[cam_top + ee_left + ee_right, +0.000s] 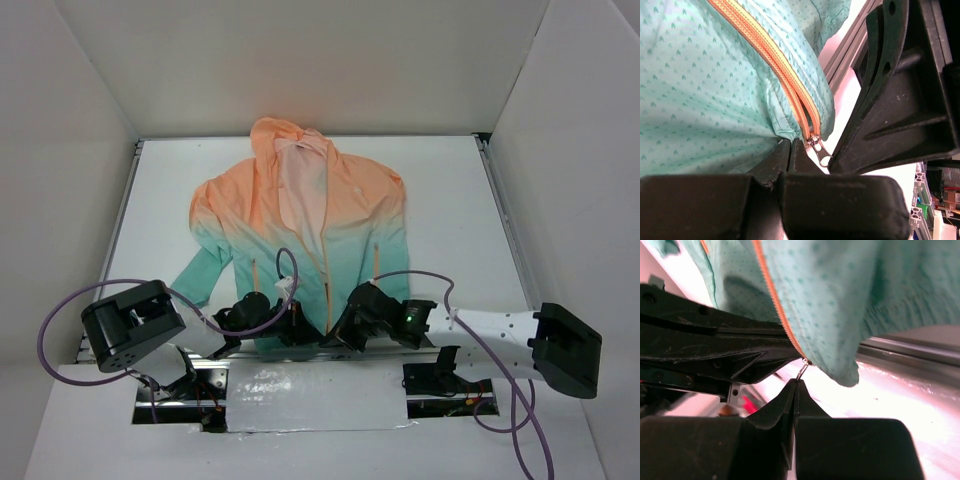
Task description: Zip up the jacket
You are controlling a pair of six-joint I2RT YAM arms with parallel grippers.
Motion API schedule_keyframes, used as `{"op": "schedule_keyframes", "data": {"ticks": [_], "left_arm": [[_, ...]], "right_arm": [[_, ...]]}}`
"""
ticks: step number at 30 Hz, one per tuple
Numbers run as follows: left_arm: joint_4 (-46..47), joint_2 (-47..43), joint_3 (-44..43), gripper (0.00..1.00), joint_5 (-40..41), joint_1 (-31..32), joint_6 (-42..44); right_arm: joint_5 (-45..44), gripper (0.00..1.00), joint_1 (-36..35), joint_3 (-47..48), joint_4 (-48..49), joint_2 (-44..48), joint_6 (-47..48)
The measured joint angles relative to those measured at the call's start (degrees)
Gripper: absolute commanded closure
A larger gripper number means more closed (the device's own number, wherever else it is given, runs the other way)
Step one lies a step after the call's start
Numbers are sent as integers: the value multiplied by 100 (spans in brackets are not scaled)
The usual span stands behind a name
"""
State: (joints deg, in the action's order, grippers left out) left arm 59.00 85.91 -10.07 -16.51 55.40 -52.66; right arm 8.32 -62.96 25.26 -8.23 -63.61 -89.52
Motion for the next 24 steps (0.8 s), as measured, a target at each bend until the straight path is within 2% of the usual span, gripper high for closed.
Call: {"op": "schedule_keyframes", "data": {"ticks": [13,24], "left_arm": [[20,-2,133,100,192,68,26],[15,-44,186,100,365,192,153]], "right_arm": [[13,100,0,-531,323,48,-1661],[-289,100,269,-1043,680,551,-2317]]}}
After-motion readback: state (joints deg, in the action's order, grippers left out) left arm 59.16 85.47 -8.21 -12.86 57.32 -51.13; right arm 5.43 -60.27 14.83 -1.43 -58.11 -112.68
